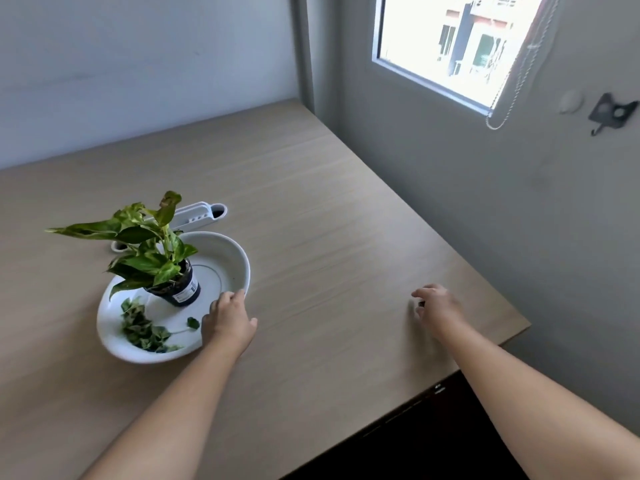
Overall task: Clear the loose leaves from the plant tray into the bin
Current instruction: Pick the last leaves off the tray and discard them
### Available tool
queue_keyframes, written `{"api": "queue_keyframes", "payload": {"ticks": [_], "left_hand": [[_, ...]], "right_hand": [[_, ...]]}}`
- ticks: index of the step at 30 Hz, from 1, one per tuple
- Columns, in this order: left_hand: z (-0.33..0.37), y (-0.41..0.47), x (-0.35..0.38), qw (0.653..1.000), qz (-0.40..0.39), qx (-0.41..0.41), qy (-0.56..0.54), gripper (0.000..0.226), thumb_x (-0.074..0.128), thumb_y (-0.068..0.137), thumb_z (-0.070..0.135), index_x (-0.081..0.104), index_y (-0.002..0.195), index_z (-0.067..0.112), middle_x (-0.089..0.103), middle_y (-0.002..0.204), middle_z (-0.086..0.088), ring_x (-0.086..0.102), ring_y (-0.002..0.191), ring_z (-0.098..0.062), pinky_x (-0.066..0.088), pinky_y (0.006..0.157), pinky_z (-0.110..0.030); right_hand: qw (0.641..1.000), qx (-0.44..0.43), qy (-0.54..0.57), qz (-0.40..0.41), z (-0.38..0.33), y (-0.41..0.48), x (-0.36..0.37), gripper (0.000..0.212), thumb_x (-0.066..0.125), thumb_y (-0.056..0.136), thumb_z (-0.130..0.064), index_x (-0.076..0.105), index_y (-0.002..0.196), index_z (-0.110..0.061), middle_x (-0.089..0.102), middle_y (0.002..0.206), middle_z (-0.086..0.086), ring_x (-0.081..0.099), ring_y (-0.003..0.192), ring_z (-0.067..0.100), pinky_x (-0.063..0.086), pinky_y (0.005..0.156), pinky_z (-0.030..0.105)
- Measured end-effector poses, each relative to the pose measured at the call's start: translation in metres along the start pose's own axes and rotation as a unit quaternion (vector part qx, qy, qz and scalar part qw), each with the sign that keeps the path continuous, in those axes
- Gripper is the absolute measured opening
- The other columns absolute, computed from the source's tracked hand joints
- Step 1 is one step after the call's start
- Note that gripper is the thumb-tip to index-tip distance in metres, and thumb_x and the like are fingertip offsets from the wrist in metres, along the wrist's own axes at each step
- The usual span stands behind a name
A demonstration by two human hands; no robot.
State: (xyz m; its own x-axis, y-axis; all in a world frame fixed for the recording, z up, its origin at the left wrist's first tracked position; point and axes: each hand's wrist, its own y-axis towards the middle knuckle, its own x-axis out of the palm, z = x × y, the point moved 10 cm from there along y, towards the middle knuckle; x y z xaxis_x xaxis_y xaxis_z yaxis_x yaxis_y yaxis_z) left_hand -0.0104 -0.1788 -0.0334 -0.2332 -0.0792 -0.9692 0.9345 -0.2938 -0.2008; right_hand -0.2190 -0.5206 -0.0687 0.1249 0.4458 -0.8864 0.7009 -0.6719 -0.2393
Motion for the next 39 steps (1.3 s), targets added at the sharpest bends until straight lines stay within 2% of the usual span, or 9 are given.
{"api": "queue_keyframes", "payload": {"ticks": [5,10,13,17,19,21,26,34,39], "left_hand": [[-0.008,0.01,0.011,0.999,-0.001,-0.025,-0.03,0.062,0.055,0.089,0.02,0.029,0.145,0.024,0.045,0.14,-0.004,0.051,0.122,-0.027,0.049,0.09,-0.04],[-0.011,0.013,0.011,0.998,0.002,-0.054,-0.045,0.061,0.054,0.09,0.018,0.03,0.145,0.027,0.048,0.139,-0.003,0.052,0.122,-0.026,0.049,0.093,-0.04],[-0.013,0.009,0.007,0.996,0.002,-0.063,-0.06,0.056,0.052,0.09,0.015,0.036,0.142,0.028,0.052,0.136,-0.002,0.054,0.12,-0.025,0.049,0.093,-0.039],[-0.03,-0.003,-0.004,0.997,0.003,-0.056,-0.048,0.039,0.05,0.089,0.01,0.053,0.125,0.026,0.06,0.125,-0.001,0.058,0.111,-0.025,0.049,0.09,-0.036],[-0.043,-0.008,-0.008,0.998,0.002,-0.044,-0.051,0.031,0.052,0.089,0.013,0.06,0.116,0.025,0.063,0.12,-0.001,0.06,0.108,-0.025,0.048,0.089,-0.034],[-0.062,-0.015,-0.01,0.998,-0.004,-0.031,-0.059,0.023,0.058,0.088,0.023,0.063,0.11,0.025,0.066,0.115,0.0,0.062,0.105,-0.023,0.049,0.086,-0.032],[-0.129,-0.019,-0.017,0.995,-0.005,-0.012,-0.098,0.03,0.07,0.079,0.04,0.069,0.099,0.019,0.07,0.103,0.001,0.064,0.101,-0.017,0.047,0.089,-0.028],[-0.194,-0.002,-0.028,0.995,-0.019,0.076,-0.06,0.035,0.069,0.077,0.048,0.073,0.104,0.027,0.071,0.11,0.006,0.059,0.108,-0.017,0.038,0.094,-0.028],[-0.198,0.007,-0.023,0.991,-0.036,0.087,-0.098,0.041,0.073,0.072,0.05,0.073,0.103,0.025,0.072,0.107,0.002,0.06,0.105,-0.018,0.042,0.094,-0.031]], "right_hand": [[1.0,0.016,-0.006,0.005,0.003,0.016,0.005,0.021,0.049,0.081,-0.002,0.069,0.088,-0.007,0.064,0.101,0.017,0.058,0.094,0.032,0.038,0.07,0.027],[1.0,-0.007,0.005,-0.009,-0.022,0.032,0.004,0.017,0.054,0.08,-0.002,0.068,0.086,-0.008,0.067,0.096,0.015,0.06,0.094,0.032,0.042,0.074,0.027],[0.996,-0.04,0.074,-0.01,-0.07,0.034,-0.001,0.023,0.052,0.08,-0.003,0.071,0.086,-0.013,0.064,0.082,0.009,0.064,0.082,0.032,0.044,0.067,0.026],[0.971,-0.121,0.19,-0.075,-0.173,0.02,0.005,0.027,0.053,0.074,0.006,0.068,0.064,-0.015,0.062,0.056,0.01,0.06,0.053,0.024,0.047,0.048,0.016],[0.959,-0.165,0.214,-0.089,-0.224,0.007,0.008,0.031,0.057,0.073,0.006,0.066,0.059,-0.019,0.061,0.052,0.003,0.061,0.052,0.018,0.052,0.057,0.019],[0.95,-0.211,0.207,-0.103,-0.27,-0.013,0.018,0.025,0.06,0.074,0.002,0.072,0.066,-0.018,0.064,0.058,0.0,0.064,0.061,0.018,0.054,0.066,0.026],[0.936,-0.302,0.14,-0.114,-0.354,-0.055,0.059,0.02,0.062,0.076,-0.003,0.076,0.087,-0.011,0.071,0.087,0.002,0.061,0.082,0.013,0.046,0.073,0.019],[0.934,-0.315,-0.023,-0.164,-0.399,-0.059,0.157,0.028,0.065,0.082,-0.013,0.067,0.11,-0.009,0.065,0.115,0.008,0.061,0.106,0.023,0.051,0.092,0.033],[0.931,-0.312,-0.088,-0.169,-0.413,-0.06,0.191,0.031,0.067,0.081,-0.023,0.067,0.108,-0.008,0.063,0.112,0.009,0.06,0.101,0.026,0.049,0.086,0.033]]}}
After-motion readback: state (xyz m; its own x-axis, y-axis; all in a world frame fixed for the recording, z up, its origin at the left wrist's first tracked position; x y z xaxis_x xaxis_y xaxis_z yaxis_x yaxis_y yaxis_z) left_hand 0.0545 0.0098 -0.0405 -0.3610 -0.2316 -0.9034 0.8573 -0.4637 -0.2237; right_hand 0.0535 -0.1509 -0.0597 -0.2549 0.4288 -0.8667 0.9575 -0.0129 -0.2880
